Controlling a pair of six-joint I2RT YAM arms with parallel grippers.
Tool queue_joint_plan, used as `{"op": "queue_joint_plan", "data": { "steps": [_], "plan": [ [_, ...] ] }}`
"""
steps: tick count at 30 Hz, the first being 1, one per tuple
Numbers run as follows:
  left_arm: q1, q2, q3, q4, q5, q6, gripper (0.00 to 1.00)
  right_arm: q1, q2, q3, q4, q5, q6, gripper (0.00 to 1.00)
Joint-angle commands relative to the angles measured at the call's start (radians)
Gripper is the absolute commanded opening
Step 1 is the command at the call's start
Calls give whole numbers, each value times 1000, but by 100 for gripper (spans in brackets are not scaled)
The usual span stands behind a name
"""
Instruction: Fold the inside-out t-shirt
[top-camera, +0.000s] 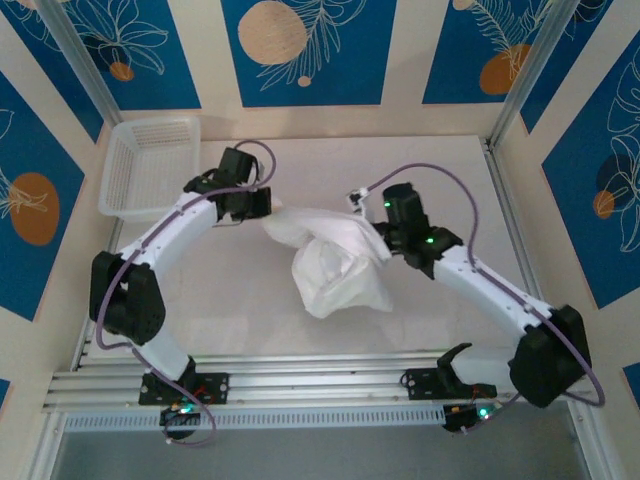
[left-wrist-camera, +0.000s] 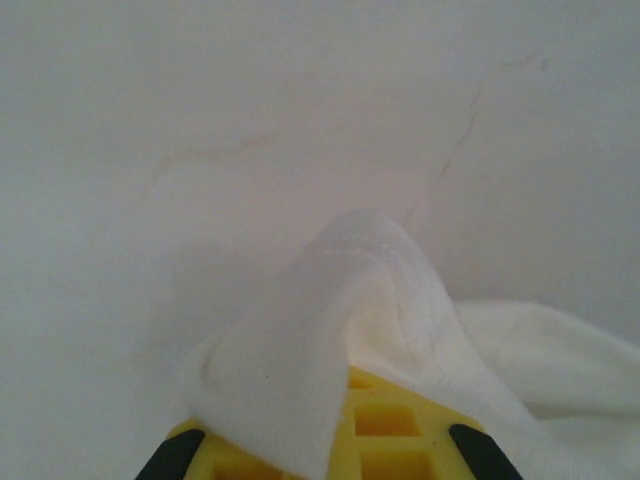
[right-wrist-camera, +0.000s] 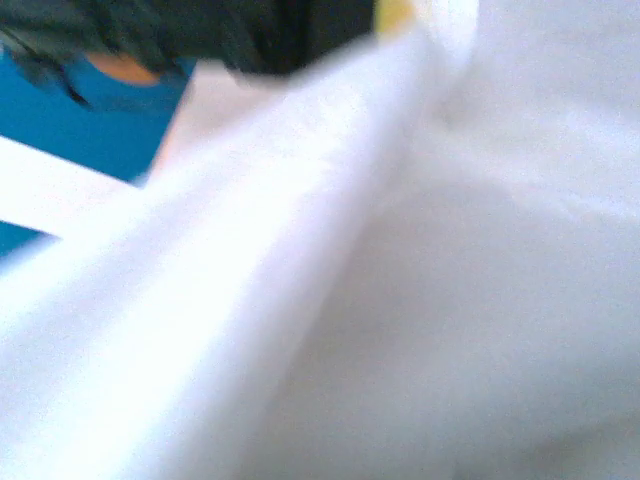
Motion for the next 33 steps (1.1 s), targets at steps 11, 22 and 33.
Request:
{"op": "queue_joint_plan", "data": {
  "steps": [11, 22, 33],
  "plan": [
    [26, -161, -214, 188, -7, -45, 62, -106, -37, 213, -41, 146, 74, 0],
    [-129, -400, -160, 480, 490, -49, 91, -30, 68, 254, -142, 287, 67, 0],
    [-290, -262, -174, 400, 571, 119, 14, -51, 86, 323, -206, 341, 145, 0]
  ]
}}
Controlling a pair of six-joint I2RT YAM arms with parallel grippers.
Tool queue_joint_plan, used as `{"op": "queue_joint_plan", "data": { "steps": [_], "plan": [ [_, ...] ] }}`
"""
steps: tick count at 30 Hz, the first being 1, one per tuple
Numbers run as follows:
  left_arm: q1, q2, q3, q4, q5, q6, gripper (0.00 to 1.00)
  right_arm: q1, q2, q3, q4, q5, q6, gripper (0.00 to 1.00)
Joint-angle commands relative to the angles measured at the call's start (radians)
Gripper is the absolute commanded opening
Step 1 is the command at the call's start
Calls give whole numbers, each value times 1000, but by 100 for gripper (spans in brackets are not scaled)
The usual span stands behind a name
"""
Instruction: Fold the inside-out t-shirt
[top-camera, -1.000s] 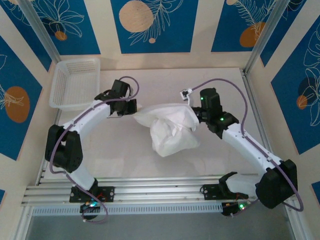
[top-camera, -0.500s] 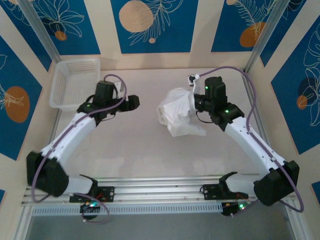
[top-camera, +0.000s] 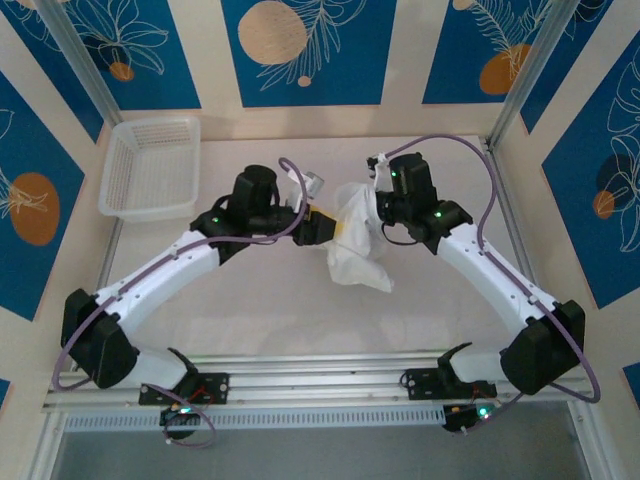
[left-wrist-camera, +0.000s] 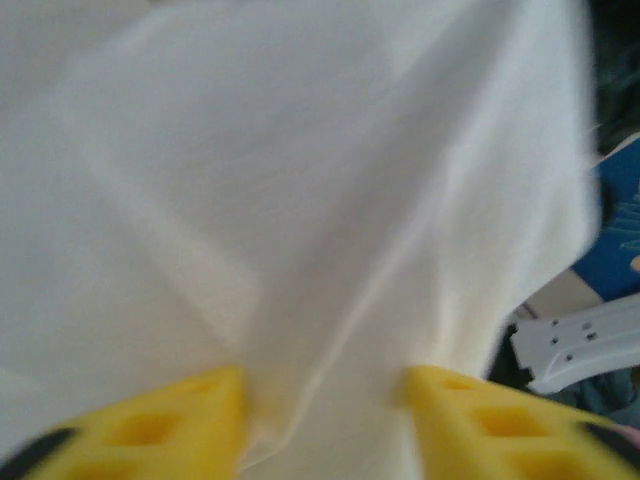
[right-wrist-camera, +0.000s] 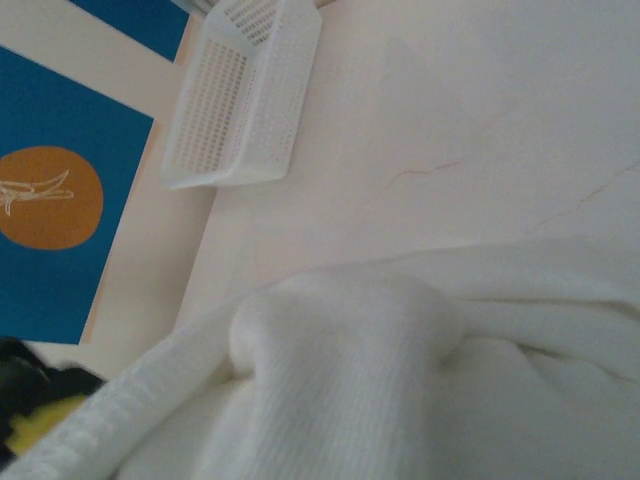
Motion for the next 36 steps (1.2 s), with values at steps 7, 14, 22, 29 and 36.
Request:
{"op": "queue_joint_plan", "data": {
  "steps": [7, 14, 22, 29, 36],
  "plan": [
    [64, -65, -125, -269, -473, 16, 0, -203, -65, 33, -19, -50, 156, 0],
    [183, -42, -318, -255, -577, -53, 0, -341, -142, 42, -15, -189, 184, 0],
    [290, -67, -327, -232, -521, -20, 29, -428, -199, 2, 162, -381, 367, 0],
    [119, -156, -225, 182, -46, -145, 75, -349, -178, -2, 203, -374, 307, 0],
    [-46, 64, 70, 72, -89, -73, 95, -239, -146, 5, 197, -289, 278, 0]
  ]
}}
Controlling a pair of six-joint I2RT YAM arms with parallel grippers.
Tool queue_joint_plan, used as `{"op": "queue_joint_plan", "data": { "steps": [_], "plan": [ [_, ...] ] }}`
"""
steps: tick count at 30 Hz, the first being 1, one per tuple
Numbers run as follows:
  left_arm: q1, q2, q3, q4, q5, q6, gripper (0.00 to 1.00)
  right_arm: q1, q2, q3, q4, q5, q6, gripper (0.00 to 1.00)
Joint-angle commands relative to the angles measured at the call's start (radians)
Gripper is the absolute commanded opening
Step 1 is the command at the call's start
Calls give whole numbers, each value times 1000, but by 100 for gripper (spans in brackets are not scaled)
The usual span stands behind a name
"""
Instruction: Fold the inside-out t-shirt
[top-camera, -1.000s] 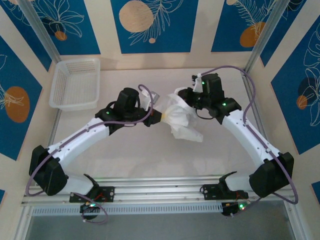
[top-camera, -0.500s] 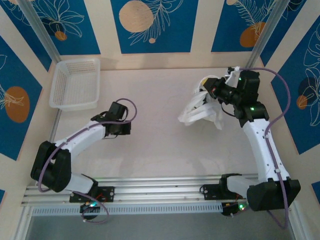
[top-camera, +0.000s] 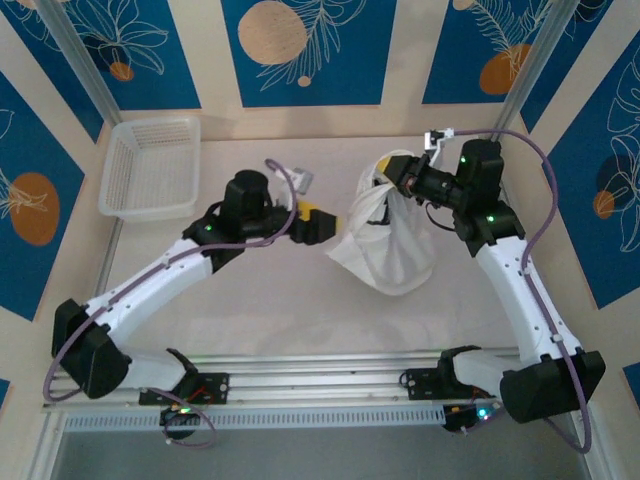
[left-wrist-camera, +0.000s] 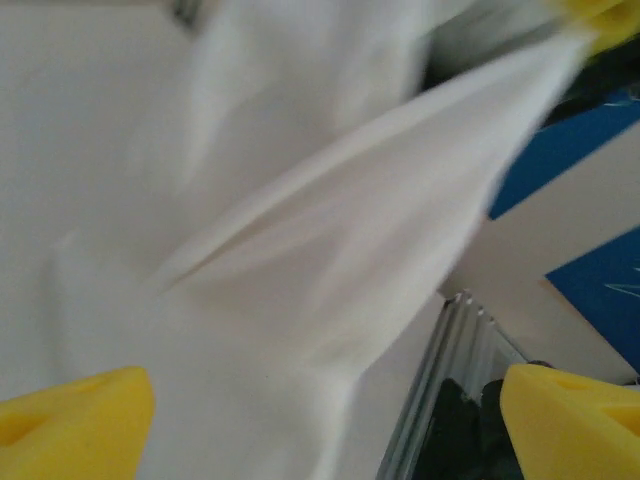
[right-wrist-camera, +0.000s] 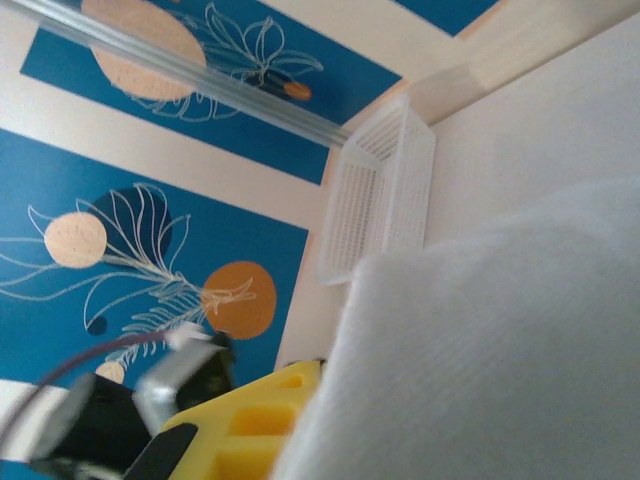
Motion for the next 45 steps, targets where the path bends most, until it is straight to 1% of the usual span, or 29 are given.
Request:
{"op": "queue_joint_plan", "data": {
  "steps": [1, 3, 4, 5, 7, 9, 11, 12, 13, 14, 16, 20, 22, 24, 25, 26, 27, 28, 29, 30, 32, 33, 35, 36, 37, 41, 42, 43, 45],
  "plan": [
    [-36, 122, 85, -1, 51, 27, 97, 39, 14, 8, 39, 25, -22, 0],
    [-67, 179, 123, 2, 59, 62, 99, 48, 25, 31, 14, 47, -18, 0],
    [-79, 205, 146, -35, 49, 91, 99, 47, 23, 41, -4, 68, -12, 0],
    [-92, 232, 173, -99, 11, 131, 95, 44, 18, 53, -29, 103, -4, 0],
    [-97, 277, 187, -207, -130, 186, 87, 27, 1, 69, -72, 158, 12, 0],
    [-84, 309, 148, -275, -279, 217, 73, -13, -18, 77, -105, 177, 37, 0],
    [-59, 313, 60, -279, -340, 220, 59, -72, -37, 75, -120, 161, 73, 0],
    [-45, 308, -2, -261, -356, 210, 48, -109, -48, 68, -114, 137, 94, 0],
    [-32, 305, -52, -249, -377, 196, 35, -141, -55, 63, -101, 110, 112, 0],
    [-13, 302, -108, -241, -395, 175, 19, -170, -61, 58, -87, 82, 130, 0],
    [30, 290, -200, -227, -411, 133, 0, -203, -69, 59, -86, 58, 136, 0],
    [119, 193, -350, -176, -408, 53, 0, -197, -69, 46, -97, 60, 115, 0],
    [150, 137, -360, -199, -422, 41, 0, -175, -58, 33, -96, 59, 101, 1],
    [172, 74, -345, -223, -424, 45, 0, -115, -42, 18, -100, 76, 63, 3],
    [177, 46, -335, -226, -414, 49, 6, -69, -32, 9, -104, 96, 31, 5],
    [181, 13, -321, -223, -397, 52, 16, 0, -19, -9, -119, 142, -13, 7],
    [182, -17, -304, -221, -391, 54, 27, 104, 3, -33, -146, 221, -66, 9],
    [184, -37, -289, -221, -394, 54, 34, 181, 22, -52, -155, 269, -97, 13],
    [187, -55, -271, -226, -400, 51, 40, 293, 61, -93, -142, 302, -141, 23],
    [191, -65, -251, -237, -410, 49, 43, 366, 101, -122, -128, 290, -170, 35],
    [199, -70, -216, -267, -415, 45, 47, 439, 156, -113, -187, 269, -214, 48],
    [201, -67, -202, -283, -409, 46, 48, 454, 157, -96, -235, 293, -243, 53],
    [201, -61, -195, -292, -382, 53, 50, 448, 120, -71, -312, 366, -290, 68],
    [200, -57, -201, -284, -360, 55, 52, 429, 93, -65, -336, 380, -306, 74],
    [199, -52, -208, -270, -333, 57, 53, 403, 69, -67, -343, 373, -316, 77],
    [184, 23, -224, -172, -122, 50, 62, 257, 30, -98, -344, 320, -322, 77],
    [167, 52, -211, -175, -118, 48, 64, 232, 40, -105, -340, 314, -351, 77],
    [153, 77, -198, -186, -146, 48, 65, 223, 52, -112, -337, 327, -382, 76],
    [140, 133, -169, -194, -206, 42, 66, 231, 102, -113, -347, 402, -438, 76]
  ]
}}
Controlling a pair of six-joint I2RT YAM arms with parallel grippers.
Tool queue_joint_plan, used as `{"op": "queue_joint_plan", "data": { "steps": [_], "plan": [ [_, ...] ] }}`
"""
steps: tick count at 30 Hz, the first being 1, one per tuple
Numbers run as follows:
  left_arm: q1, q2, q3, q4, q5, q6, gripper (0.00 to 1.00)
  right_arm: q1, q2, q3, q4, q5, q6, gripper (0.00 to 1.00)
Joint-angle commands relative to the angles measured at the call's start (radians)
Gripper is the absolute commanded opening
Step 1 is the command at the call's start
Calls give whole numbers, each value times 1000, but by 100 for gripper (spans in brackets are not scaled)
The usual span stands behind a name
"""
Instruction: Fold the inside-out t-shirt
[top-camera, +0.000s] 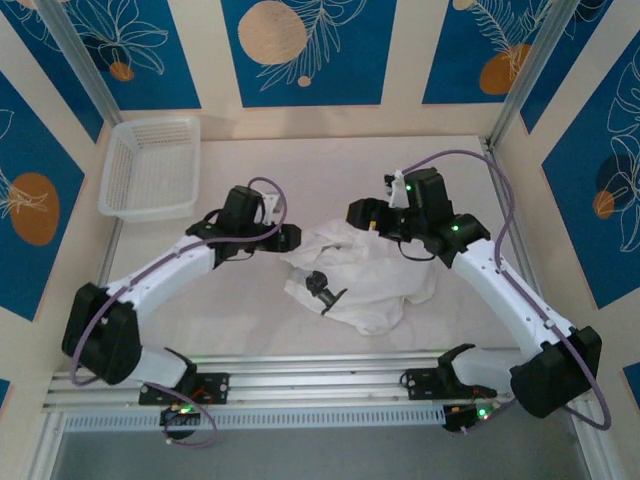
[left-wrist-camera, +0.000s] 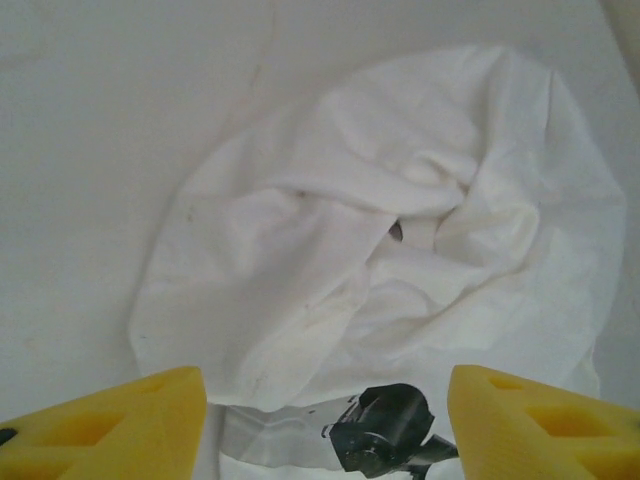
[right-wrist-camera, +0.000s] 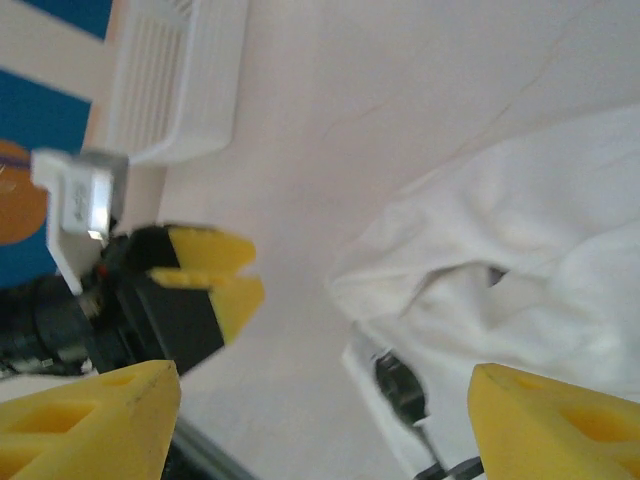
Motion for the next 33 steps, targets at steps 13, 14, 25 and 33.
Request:
{"op": "queue_joint_plan", "data": {
  "steps": [13, 14, 25, 33],
  "plan": [
    [-3, 538, 382, -132, 65, -19, 60, 62, 502, -14, -31, 178, -27, 74],
    [-3, 549, 382, -119, 107, -23, 58, 62, 519, -20, -24, 166, -24, 70],
    [105, 291, 446, -208, 256, -61, 0, 57, 418, -161, 22, 248, -148, 0],
    [133, 106, 604, -318, 321, -89, 0, 162, 360, -264, 57, 385, -175, 0]
  ]
}}
